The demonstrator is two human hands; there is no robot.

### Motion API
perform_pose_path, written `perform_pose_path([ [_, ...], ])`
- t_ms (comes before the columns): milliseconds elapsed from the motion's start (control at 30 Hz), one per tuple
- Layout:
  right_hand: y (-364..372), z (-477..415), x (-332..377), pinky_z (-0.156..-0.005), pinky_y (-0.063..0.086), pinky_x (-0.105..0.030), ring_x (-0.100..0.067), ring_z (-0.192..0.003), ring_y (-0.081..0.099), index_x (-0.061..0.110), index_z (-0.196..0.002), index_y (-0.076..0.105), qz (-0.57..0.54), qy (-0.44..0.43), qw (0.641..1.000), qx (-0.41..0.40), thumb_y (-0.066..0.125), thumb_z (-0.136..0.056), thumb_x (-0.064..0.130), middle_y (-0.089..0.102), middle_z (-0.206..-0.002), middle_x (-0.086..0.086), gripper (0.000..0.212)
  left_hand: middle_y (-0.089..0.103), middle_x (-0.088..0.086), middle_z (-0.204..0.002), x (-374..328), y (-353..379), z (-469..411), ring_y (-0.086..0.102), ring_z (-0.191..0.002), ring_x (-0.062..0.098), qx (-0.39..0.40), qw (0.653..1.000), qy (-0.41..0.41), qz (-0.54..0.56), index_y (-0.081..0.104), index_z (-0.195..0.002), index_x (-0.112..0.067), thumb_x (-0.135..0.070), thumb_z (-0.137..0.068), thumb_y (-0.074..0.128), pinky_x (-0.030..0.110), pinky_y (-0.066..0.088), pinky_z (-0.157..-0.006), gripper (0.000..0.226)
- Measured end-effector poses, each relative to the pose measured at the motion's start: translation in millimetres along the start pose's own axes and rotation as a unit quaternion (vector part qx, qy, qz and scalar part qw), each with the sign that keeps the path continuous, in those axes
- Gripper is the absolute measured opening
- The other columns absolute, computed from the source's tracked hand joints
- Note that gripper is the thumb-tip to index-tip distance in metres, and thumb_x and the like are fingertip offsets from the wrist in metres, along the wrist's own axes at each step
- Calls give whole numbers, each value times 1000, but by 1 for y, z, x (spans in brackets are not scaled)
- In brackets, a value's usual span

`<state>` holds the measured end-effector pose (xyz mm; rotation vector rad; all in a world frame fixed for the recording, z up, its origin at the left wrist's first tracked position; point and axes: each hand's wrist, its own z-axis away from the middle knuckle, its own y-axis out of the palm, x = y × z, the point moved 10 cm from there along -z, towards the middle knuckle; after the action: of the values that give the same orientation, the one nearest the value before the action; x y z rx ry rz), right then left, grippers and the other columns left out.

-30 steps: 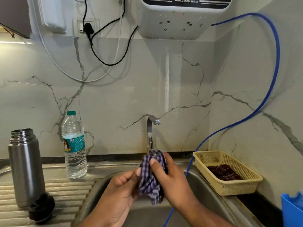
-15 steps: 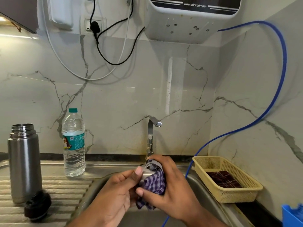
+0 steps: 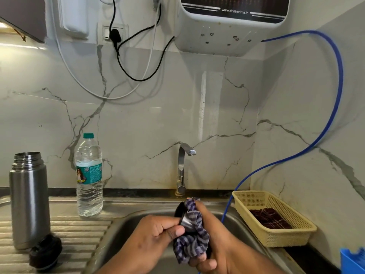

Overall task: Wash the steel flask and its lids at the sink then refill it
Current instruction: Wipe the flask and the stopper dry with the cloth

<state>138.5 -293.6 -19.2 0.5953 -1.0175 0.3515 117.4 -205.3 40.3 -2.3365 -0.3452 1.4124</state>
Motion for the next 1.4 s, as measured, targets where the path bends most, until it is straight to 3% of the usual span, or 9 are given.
perform_pose_path([
  [133,-30,-5,25,-96,58,-38,-16,-89,75,24,-103,79,117,-173,961,-180,68,-66,80,80,-93,5,68,79,8,-99,15,0,-4,71,-97,13,-54,994,-29,89,81,-101,-23,-47,-90,67,33,54,-86,29],
  [300,5,46,79,-85,45,-7,9,-102,57,48,-124,51,542,-500,637,-225,67,-81,72,47,-122,27,52,73,32,-99,37,7,-3,76,-86,32,-94,913,-98,383,81,-89,1,-10,-80,61,33,63,-69,25],
  [333,5,52,80,-83,45,-7,7,-102,58,46,-123,52,538,-523,622,-225,69,-82,69,46,-122,25,49,73,32,-103,35,7,-2,76,-91,33,-98,908,-98,395,81,-92,2,-11,-80,61,34,64,-74,26],
  [467,-14,37,75,-90,56,-30,-4,-95,67,40,-107,62,336,-452,799,-212,70,-83,65,68,-101,12,36,78,17,-105,14,-5,-3,73,-106,28,-87,979,-11,186,82,-105,-20,-62,-79,76,38,57,-96,49],
  [600,-11,1,31,-53,58,-33,-20,-69,72,12,-121,69,31,-174,983,-55,66,-86,64,75,-92,-7,63,79,0,-100,-5,-3,1,73,-96,9,-66,996,44,32,79,-106,-33,-34,-103,54,23,53,-84,26],
  [700,0,5,38,-37,46,-26,-22,-62,65,4,-131,62,-7,-194,981,8,73,-85,58,70,-100,-20,71,69,-14,-124,-11,-9,1,63,-119,7,-69,994,67,-45,77,-111,-41,-49,-97,56,26,49,-97,26],
  [867,-2,-1,48,-63,59,-42,-30,-85,73,15,-136,54,-39,-277,960,-10,74,-84,59,74,-114,-17,71,65,-13,-132,20,-18,5,59,-124,1,-125,988,-46,82,66,-128,-42,-75,-69,73,25,47,-98,68],
  [1133,-14,9,54,-105,53,-40,-3,-108,70,46,-127,55,169,-342,915,-132,61,-87,67,74,-116,17,46,74,4,-123,34,-14,7,67,-120,19,-151,934,-106,306,64,-130,-19,-37,-80,87,41,45,-108,57],
  [1400,-40,29,77,-78,53,-26,-5,-100,67,41,-119,49,134,-360,902,-195,63,-81,69,68,-111,14,49,72,6,-125,48,-23,7,67,-118,18,-120,957,-100,243,60,-134,-21,-18,-67,91,23,55,-90,74],
])
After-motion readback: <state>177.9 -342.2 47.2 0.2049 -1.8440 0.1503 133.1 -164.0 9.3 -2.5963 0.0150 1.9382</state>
